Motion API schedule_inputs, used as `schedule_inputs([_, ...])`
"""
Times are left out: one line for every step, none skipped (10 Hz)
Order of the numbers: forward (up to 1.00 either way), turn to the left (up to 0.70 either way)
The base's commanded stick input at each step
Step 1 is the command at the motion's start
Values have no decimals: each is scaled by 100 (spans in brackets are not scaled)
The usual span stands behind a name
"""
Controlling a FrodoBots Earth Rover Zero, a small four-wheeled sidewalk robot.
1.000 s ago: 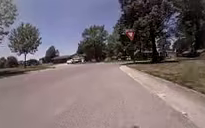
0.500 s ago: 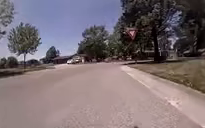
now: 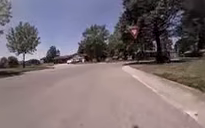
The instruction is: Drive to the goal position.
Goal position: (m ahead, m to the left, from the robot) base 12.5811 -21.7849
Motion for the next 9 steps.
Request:
schedule_inputs([70,0])
schedule_inputs([70,0])
schedule_inputs([70,0])
schedule_inputs([70,0])
schedule_inputs([70,0])
schedule_inputs([70,0])
schedule_inputs([70,-14])
schedule_inputs([70,-35])
schedule_inputs([70,-35])
